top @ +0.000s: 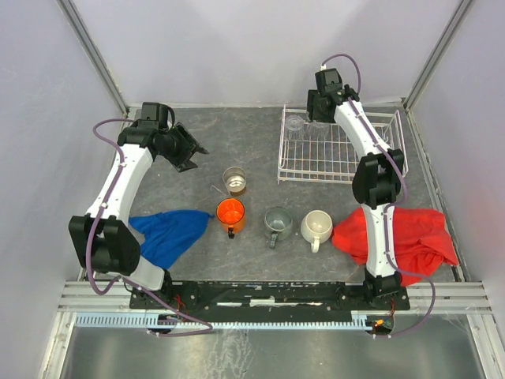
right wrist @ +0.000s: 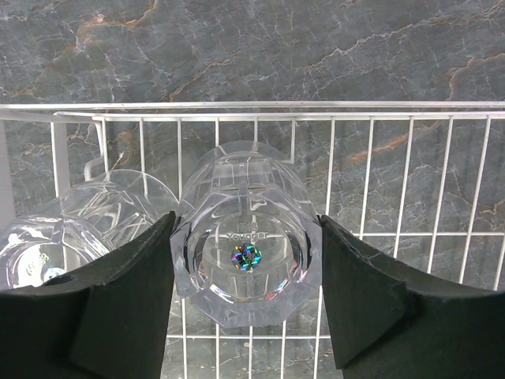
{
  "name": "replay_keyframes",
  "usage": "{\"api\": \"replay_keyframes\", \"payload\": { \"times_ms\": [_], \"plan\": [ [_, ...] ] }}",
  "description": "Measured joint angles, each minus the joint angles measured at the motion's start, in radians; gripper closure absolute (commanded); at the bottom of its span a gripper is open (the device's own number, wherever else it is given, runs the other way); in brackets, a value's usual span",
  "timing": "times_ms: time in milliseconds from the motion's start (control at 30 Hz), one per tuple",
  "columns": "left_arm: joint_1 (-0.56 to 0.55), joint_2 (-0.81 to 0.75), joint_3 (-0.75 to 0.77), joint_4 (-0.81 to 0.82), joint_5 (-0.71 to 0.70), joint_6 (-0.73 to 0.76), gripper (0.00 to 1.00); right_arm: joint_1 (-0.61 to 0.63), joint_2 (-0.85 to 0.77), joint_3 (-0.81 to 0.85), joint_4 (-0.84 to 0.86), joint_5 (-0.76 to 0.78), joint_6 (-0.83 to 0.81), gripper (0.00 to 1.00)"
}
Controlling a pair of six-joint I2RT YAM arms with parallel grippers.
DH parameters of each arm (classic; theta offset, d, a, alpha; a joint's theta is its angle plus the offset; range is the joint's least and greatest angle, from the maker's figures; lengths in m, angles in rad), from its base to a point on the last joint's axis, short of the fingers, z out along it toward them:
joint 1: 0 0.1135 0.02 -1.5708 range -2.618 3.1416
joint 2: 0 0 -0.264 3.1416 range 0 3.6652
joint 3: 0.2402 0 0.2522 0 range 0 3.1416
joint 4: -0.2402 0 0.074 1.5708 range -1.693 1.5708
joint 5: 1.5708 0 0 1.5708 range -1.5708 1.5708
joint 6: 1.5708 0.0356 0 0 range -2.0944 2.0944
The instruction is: Load the cups into the dish rack
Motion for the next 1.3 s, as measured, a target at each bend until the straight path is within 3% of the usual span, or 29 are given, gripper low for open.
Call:
{"api": "replay_keyframes", "payload": {
  "times_ms": [200, 1300],
  "plan": [
    [0.000, 0.000, 0.002, -0.002, 0.000, 0.000, 0.38, 0.000, 0.000, 0.000, 0.003, -0.010, 0.000, 0.30],
    [0.000, 0.000, 0.010, -0.002, 0.000, 0.000, 0.38, 0.000, 0.000, -0.012, 0.008, -0.019, -0.013, 0.20]
  ]
}}
